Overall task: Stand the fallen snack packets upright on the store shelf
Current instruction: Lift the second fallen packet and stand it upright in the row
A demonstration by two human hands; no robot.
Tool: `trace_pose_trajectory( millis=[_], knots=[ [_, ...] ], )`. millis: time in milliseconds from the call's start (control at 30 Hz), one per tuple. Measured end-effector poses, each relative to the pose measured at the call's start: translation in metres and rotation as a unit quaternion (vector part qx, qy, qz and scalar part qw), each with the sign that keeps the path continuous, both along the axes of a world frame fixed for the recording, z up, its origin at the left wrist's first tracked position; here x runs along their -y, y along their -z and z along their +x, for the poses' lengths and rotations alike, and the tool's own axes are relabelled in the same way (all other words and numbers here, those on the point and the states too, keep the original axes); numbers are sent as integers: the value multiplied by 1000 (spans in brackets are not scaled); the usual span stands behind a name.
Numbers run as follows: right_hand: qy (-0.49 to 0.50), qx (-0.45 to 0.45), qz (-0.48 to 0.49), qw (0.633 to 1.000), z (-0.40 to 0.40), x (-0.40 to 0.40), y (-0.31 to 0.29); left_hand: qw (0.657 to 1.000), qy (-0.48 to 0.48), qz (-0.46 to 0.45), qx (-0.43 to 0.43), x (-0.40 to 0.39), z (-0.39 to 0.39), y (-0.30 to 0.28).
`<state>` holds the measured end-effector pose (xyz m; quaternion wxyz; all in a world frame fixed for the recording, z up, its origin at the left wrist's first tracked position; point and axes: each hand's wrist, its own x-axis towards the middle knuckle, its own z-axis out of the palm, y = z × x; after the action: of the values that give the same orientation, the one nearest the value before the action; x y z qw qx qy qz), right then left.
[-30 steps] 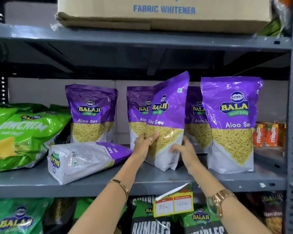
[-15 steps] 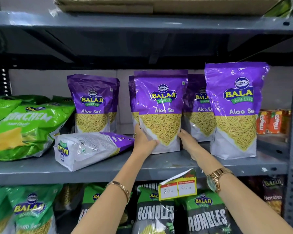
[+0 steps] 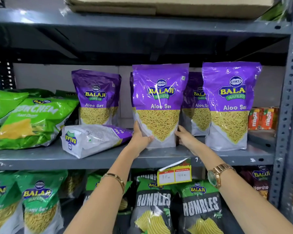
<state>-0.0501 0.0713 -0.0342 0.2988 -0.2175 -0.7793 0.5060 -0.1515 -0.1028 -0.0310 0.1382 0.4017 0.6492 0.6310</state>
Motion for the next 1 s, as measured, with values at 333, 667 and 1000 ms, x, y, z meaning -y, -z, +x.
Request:
trace_pose_trajectory(
  millis=[333, 667, 1000],
  knots=[
    [88, -29, 90, 992, 26, 44, 0, 999, -33, 23, -36, 28, 19, 2],
    [156, -223, 290, 918, 20, 134, -4, 871, -262, 17, -414, 84, 3, -32],
    [35, -30, 130, 990, -30, 196, -11, 714, -379, -298, -509, 148, -33, -36]
  ],
)
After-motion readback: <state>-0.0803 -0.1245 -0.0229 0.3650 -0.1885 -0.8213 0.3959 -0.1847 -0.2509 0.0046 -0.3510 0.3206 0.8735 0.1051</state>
